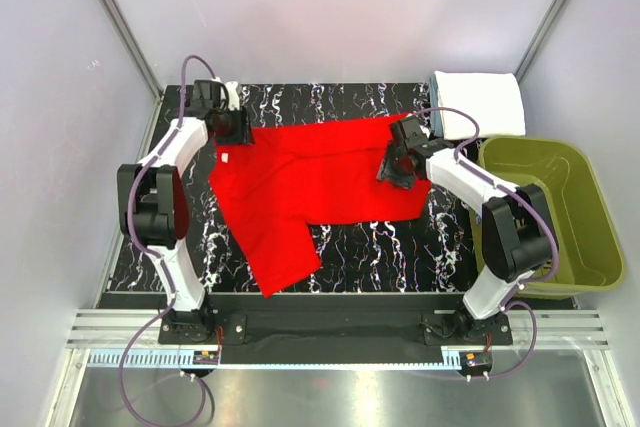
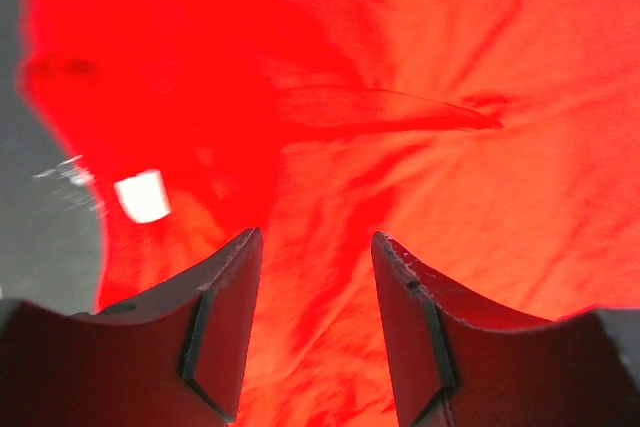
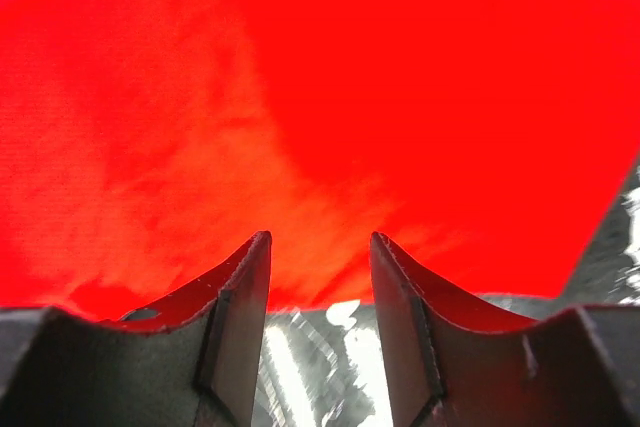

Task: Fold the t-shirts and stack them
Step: Fold the tshirt

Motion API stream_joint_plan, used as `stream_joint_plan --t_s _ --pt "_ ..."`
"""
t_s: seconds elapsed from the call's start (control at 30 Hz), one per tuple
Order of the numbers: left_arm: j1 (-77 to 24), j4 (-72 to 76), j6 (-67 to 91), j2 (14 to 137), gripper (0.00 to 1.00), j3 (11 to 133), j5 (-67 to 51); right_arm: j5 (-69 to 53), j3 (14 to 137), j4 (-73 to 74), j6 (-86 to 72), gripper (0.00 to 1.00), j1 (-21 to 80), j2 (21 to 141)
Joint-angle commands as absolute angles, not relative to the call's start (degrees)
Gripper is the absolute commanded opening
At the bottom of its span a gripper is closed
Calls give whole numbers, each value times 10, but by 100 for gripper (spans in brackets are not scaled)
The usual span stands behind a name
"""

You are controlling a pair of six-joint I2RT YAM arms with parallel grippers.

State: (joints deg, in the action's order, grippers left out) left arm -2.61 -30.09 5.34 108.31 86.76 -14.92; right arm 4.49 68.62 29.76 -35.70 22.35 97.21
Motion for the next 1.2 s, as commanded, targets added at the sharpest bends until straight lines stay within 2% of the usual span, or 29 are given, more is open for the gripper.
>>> stream_joint_plan --t_s 0.0,0.17,0.77,0.9,0.93,0.97,1.07,1.17 --pt "-26 -281 25 1128 51 874 -200 18 693 298 -369 52 236 926" --pt "-26 -290 13 1163 46 906 -183 6 688 294 -363 52 237 892" --pt "-28 -310 -25 1256 47 983 -155 8 697 297 -341 53 238 883" --pt "-28 -324 -25 1265 44 1001 -157 9 698 299 -338 53 238 889" --pt "-28 -326 -24 1266 42 1002 -159 6 700 300 -336 53 238 892" --pt "-28 -327 -25 1266 32 1002 -163 9 701 301 -335 53 237 891" --pt "-30 -325 -25 1258 15 996 -172 14 700 300 -333 53 237 886" --pt "-33 -321 -28 1245 13 985 -180 13 697 299 -333 53 237 885"
